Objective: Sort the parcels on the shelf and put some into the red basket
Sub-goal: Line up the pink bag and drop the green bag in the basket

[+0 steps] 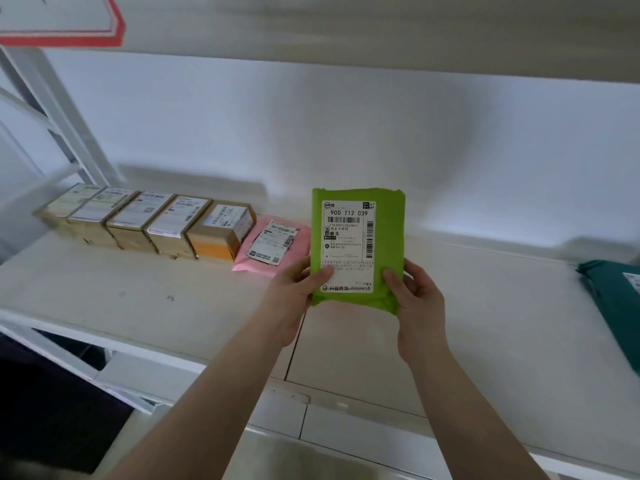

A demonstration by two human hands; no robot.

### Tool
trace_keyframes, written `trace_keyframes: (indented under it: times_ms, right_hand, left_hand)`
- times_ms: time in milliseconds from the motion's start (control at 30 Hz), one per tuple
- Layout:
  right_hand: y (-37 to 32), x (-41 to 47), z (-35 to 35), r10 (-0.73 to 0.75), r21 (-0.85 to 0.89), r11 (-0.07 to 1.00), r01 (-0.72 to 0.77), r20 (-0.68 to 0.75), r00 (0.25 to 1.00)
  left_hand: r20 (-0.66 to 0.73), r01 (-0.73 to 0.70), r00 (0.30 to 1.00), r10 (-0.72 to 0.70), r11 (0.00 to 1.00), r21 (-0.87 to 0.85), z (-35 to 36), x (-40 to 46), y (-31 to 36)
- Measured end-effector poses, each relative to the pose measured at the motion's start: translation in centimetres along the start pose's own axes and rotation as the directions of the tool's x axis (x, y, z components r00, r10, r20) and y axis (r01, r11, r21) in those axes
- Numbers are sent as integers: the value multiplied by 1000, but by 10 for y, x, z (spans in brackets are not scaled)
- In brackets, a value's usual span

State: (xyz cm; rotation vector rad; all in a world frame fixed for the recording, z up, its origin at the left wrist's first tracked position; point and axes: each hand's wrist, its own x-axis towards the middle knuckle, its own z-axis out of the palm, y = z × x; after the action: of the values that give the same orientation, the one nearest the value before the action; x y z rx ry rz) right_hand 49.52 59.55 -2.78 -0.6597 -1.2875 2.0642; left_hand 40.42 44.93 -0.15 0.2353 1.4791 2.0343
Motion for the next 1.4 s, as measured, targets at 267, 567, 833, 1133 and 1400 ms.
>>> trace_keyframes:
  times_ms: [267, 567, 833, 1133, 1400]
  right_hand:
    - [0, -5, 17, -18, 28, 999, 17, 33, 999]
    - [8, -3, 31, -22, 29, 999, 21, 33, 999]
    - [12, -2, 40, -31, 17, 999, 31, 15, 999]
    - [13, -22, 34, -60, 7, 998, 61, -85, 995]
    - [1, -74, -20, -57, -28, 998, 51, -260, 964]
  left_hand:
    - [33, -1, 999, 2, 1000, -27, -19, 3, 9]
    - [77, 11, 997, -11, 1000, 7, -35, 10, 17]
    - [85, 27, 996, -26, 1000, -11, -46, 16, 23]
    - [153, 57, 986, -63, 997, 43, -42, 17, 19]
    - [321, 29, 943, -94, 979, 202, 6, 2, -28]
